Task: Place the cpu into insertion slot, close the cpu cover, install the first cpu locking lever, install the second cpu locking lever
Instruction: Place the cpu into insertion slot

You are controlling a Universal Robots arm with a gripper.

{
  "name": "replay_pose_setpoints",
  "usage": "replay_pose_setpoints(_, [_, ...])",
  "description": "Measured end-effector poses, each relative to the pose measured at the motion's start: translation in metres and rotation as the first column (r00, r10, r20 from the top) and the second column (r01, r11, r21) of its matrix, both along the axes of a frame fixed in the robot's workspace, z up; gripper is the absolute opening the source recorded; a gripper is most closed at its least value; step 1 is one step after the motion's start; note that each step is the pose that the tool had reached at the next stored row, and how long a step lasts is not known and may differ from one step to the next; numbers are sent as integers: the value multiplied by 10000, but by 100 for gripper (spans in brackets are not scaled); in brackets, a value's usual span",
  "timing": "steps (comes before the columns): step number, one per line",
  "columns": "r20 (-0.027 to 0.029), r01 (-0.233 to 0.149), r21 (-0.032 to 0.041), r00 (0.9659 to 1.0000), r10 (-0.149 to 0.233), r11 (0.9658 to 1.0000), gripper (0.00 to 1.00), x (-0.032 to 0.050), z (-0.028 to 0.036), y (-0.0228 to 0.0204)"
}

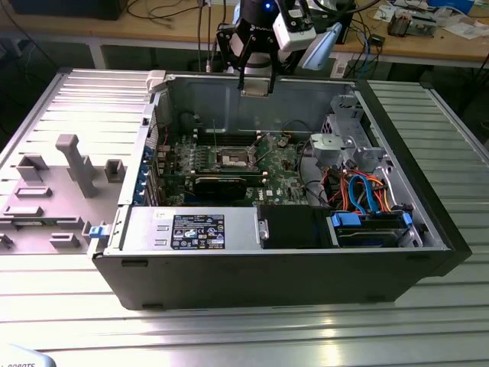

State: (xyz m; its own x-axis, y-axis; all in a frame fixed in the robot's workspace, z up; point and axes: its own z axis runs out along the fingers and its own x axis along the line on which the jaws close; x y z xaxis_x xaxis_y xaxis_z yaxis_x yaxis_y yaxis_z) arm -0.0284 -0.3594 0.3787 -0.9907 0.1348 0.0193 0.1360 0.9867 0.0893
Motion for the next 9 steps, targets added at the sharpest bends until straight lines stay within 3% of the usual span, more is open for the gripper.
replay_pose_setpoints(9, [0,193,0,9998,-193,9998,54,0,0,0])
